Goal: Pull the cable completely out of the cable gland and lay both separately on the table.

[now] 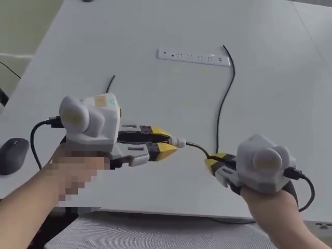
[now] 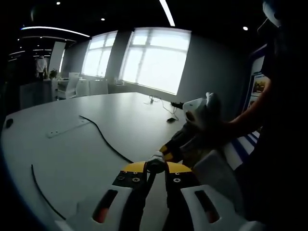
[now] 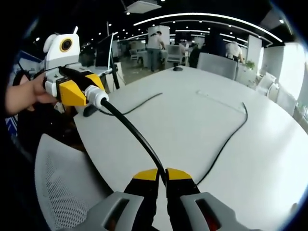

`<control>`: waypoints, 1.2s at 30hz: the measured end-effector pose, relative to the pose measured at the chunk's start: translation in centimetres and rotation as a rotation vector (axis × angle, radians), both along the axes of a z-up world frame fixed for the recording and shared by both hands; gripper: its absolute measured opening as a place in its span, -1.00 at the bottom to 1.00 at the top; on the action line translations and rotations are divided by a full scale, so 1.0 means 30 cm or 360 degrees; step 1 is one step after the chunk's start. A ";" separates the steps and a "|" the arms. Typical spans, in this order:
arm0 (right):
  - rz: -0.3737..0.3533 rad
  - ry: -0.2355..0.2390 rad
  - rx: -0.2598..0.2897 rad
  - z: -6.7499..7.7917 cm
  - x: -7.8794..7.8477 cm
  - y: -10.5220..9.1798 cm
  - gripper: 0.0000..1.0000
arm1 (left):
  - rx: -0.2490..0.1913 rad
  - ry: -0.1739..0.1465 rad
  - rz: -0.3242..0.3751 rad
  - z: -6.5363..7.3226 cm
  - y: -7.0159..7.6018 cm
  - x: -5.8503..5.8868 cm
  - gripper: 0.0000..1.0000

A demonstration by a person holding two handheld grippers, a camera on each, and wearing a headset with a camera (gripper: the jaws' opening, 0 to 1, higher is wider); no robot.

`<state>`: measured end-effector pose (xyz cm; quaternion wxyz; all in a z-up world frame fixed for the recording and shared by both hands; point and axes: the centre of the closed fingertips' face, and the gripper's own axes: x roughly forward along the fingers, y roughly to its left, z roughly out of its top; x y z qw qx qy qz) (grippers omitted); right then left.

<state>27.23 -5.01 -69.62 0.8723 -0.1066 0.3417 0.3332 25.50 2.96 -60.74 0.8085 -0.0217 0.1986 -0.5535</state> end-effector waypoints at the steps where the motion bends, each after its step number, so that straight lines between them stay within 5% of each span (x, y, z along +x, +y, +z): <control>1: 0.0005 -0.0007 -0.0004 0.001 0.001 0.001 -1.00 | 0.0002 -0.0001 0.0000 0.000 0.001 0.000 -0.71; 15: 0.0197 -0.0125 -0.0213 0.010 -0.018 0.003 -0.84 | 0.0028 0.0014 -0.0019 -0.010 0.011 0.006 -0.71; 18: 0.0214 -0.0152 -0.0207 0.040 -0.027 0.016 -0.76 | 0.0028 0.0012 -0.0023 -0.010 0.011 0.008 -0.71; 25: 0.0385 -0.0352 -0.0217 0.196 -0.033 0.131 -0.74 | 0.0029 0.0023 -0.0027 -0.015 0.010 0.002 -0.71; 27: 0.0412 -0.0345 -0.0199 0.218 -0.039 0.165 -0.75 | 0.0030 0.0027 -0.0026 -0.018 0.011 -0.001 -0.71; 36: 0.0527 -0.0404 -0.0276 0.237 -0.034 0.211 -0.87 | 0.0027 0.0030 -0.0022 -0.016 0.016 -0.002 -0.71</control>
